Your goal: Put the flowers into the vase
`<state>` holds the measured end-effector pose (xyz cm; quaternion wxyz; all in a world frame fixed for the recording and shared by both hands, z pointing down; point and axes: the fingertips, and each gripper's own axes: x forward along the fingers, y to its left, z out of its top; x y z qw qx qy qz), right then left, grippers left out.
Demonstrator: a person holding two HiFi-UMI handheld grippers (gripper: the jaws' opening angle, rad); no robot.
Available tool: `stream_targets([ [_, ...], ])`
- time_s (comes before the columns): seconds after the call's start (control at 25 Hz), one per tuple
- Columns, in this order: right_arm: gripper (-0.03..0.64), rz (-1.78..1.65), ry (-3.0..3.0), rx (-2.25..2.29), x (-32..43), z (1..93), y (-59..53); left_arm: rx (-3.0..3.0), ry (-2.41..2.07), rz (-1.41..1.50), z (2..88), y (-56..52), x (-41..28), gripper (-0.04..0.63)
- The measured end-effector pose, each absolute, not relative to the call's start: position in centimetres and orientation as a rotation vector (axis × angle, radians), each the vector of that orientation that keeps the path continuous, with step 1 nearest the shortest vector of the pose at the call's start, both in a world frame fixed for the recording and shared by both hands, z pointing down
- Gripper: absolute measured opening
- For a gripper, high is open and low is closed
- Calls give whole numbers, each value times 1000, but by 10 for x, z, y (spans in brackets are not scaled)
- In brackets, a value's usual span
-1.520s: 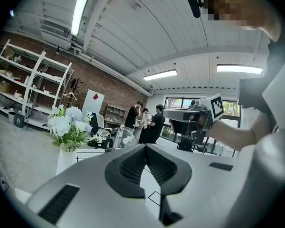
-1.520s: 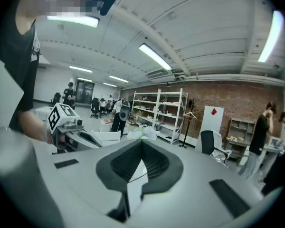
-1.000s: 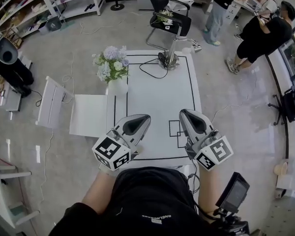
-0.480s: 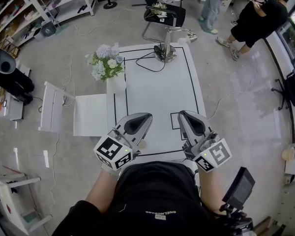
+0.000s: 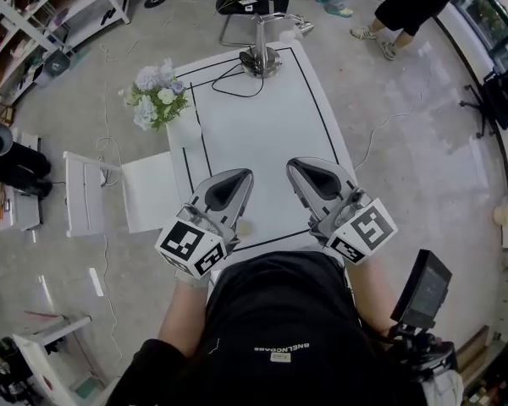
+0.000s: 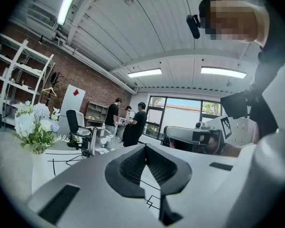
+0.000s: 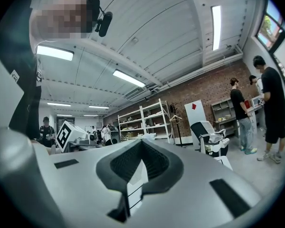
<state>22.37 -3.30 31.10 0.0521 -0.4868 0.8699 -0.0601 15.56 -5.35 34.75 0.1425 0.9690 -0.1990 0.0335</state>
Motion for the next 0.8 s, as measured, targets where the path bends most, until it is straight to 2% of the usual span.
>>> stream_targets([
  [0.8, 11, -223, 2659, -1492, 222, 321, -35, 2777, -544, 125, 358, -53, 158, 3],
])
